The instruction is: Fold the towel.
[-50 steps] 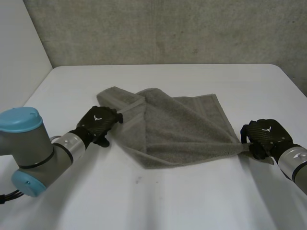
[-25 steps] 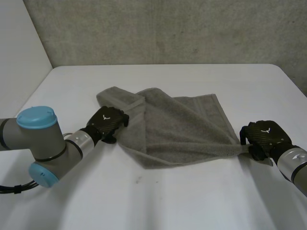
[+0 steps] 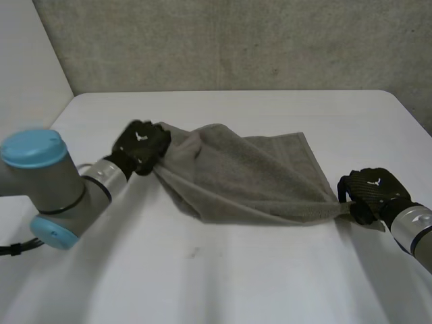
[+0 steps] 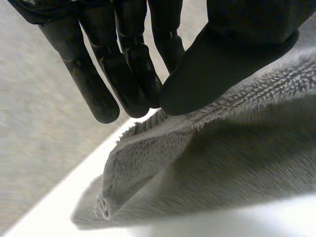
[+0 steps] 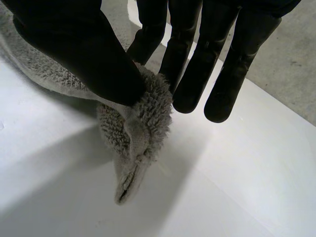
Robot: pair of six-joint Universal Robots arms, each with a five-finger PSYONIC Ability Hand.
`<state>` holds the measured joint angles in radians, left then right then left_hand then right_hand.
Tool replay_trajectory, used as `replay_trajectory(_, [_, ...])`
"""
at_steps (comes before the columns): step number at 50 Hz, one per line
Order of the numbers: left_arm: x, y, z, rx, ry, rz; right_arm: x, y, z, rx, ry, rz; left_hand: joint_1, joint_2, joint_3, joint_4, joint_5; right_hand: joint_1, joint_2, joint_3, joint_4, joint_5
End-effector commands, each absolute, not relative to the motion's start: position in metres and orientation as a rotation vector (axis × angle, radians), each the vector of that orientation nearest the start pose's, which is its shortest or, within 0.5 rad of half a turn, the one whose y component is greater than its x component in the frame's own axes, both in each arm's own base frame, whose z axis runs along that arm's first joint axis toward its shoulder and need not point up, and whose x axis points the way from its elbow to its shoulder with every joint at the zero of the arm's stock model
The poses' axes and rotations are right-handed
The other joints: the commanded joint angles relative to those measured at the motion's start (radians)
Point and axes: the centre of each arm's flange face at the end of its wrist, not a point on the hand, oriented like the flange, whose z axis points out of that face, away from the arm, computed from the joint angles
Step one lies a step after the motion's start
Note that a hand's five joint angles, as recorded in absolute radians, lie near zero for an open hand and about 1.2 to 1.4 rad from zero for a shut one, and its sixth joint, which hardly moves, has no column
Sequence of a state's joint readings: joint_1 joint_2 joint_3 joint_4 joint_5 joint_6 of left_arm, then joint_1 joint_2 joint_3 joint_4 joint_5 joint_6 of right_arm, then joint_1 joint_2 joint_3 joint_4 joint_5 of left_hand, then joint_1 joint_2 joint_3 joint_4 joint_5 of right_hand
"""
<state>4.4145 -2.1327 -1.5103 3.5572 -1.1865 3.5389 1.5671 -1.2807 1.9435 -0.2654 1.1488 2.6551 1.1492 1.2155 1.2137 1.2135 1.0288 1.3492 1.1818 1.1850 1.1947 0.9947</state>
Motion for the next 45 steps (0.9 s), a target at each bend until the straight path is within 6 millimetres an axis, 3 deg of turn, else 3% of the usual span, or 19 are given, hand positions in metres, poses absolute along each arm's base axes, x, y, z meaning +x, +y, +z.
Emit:
replay_trajectory(1, [-0.255, -0.298, 0.212, 1.156, 2.043, -2.316, 0.171, -0.282, 0.167, -0.948, 2.369, -1.652, 0.247, 0.181, 0.183, 0.183, 0.193, 0.047, 0.214, 0.211, 0.202, 0.227])
replay_trajectory(10, [-0.224, -0.255, 0.248, 1.102, 2.03, -2.259, 0.182, -0.272, 0.216, -1.037, 2.358, -1.584, 0.247, 0.181, 0.183, 0.183, 0.193, 0.047, 0.214, 0.211, 0.202, 0.227])
replay_trajectory(12, [-0.214, -0.234, 0.258, 1.138, 2.021, -2.185, 0.186, -0.26, 0.229, -1.128, 2.359, -1.534, 0.247, 0.181, 0.183, 0.183, 0.193, 0.047, 0.214, 0.211, 0.202, 0.227])
replay_trajectory(15, [-0.211, -0.224, 0.258, 1.167, 2.03, -2.131, 0.189, -0.248, 0.233, -1.235, 2.362, -1.471, 0.247, 0.181, 0.183, 0.183, 0.193, 0.047, 0.214, 0.211, 0.202, 0.227])
replay_trajectory(17, [-0.205, -0.207, 0.246, 1.22, 2.101, -1.992, 0.191, -0.242, 0.234, -1.283, 2.352, -1.445, 0.247, 0.181, 0.183, 0.183, 0.193, 0.047, 0.214, 0.211, 0.202, 0.227])
replay_trajectory(23, [-0.193, -0.192, 0.21, 1.204, 2.246, -1.724, 0.201, -0.228, 0.219, -1.36, 2.337, -1.344, 0.247, 0.181, 0.183, 0.183, 0.193, 0.047, 0.214, 0.211, 0.202, 0.227])
replay_trajectory(30, [-0.189, -0.201, 0.175, 1.191, 2.363, -1.535, 0.205, -0.233, 0.193, -1.373, 2.392, -1.219, 0.247, 0.181, 0.183, 0.183, 0.193, 0.047, 0.214, 0.211, 0.202, 0.227])
replay_trajectory(34, [-0.191, -0.211, 0.166, 1.186, 2.369, -1.524, 0.208, -0.247, 0.185, -1.379, 2.394, -1.29, 0.247, 0.181, 0.183, 0.183, 0.193, 0.047, 0.214, 0.211, 0.202, 0.227])
replay_trajectory(39, [-0.198, -0.246, 0.148, 1.169, 2.325, -1.579, 0.214, -0.26, 0.169, -1.397, 2.407, -1.308, 0.247, 0.181, 0.183, 0.183, 0.193, 0.047, 0.214, 0.211, 0.202, 0.227])
replay_trajectory(42, [-0.2, -0.257, 0.148, 1.158, 2.3, -1.611, 0.224, -0.267, 0.166, -1.421, 2.4, -1.326, 0.247, 0.181, 0.183, 0.183, 0.193, 0.047, 0.214, 0.211, 0.202, 0.227])
replay_trajectory(44, [-0.207, -0.281, 0.154, 1.131, 2.237, -1.699, 0.228, -0.273, 0.167, -1.425, 2.395, -1.36, 0.247, 0.181, 0.183, 0.183, 0.193, 0.047, 0.214, 0.211, 0.202, 0.227])
replay_trajectory(45, [-0.207, -0.281, 0.154, 1.131, 2.236, -1.699, 0.228, -0.273, 0.167, -1.425, 2.395, -1.36, 0.247, 0.181, 0.183, 0.183, 0.193, 0.047, 0.214, 0.211, 0.202, 0.227])
